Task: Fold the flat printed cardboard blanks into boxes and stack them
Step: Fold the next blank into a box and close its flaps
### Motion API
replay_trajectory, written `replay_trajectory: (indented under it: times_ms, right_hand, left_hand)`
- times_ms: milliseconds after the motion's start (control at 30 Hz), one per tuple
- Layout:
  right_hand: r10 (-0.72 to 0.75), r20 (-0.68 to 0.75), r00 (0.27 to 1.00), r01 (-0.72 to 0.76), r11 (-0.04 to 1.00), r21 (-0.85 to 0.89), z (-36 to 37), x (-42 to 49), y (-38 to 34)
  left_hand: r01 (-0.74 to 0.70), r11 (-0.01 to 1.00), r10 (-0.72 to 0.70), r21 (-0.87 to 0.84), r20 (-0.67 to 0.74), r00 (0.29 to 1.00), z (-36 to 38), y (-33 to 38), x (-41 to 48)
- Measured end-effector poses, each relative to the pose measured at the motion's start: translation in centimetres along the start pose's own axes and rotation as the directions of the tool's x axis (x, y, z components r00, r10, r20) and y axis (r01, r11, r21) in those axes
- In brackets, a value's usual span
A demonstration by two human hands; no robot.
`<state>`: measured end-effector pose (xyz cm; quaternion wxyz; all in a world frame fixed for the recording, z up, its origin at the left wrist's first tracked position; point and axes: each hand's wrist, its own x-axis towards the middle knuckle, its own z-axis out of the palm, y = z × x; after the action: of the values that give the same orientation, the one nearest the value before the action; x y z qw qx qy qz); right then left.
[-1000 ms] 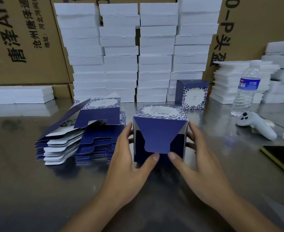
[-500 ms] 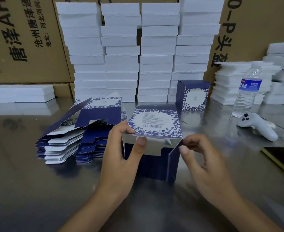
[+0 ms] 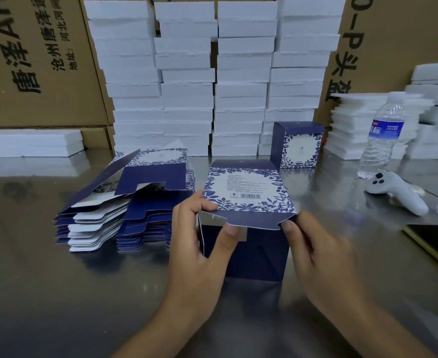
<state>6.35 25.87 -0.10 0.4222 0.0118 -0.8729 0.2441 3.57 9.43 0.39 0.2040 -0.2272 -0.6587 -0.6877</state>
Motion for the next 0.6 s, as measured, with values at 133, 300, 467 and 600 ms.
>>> replay_trajectory:
  times_ms: [133, 300, 467, 600]
  right_hand:
    - [-0.062, -0.033, 0.998, 0.058, 0.993, -0.102, -0.22, 0.08, -0.18]
    - [-0.090, -0.063, 0.994, 0.078, 0.981, -0.175, -0.22, 0.09, -0.11]
    - [-0.072, -0.063, 0.995, 0.062, 0.987, -0.146, -0.20, 0.06, -0.50]
    - [-0.023, -0.003, 1.000, 0.023, 0.999, -0.030, 0.01, 0.07, -0.16]
  left_hand:
    - [0.004, 1.000, -0.004, 0.009, -0.004, 1.000, 0.04, -0.09, -0.11]
    - [0.000, 1.000, 0.000, 0.019, 0.000, 1.000, 0.08, 0.08, -0.11]
    - [0.000, 1.000, 0.000, 0.020, -0.005, 1.000, 0.11, -0.01, -0.13]
    - [0.012, 1.000, -0.012, 0.006, -0.008, 1.000, 0.00, -0.05, 0.02]
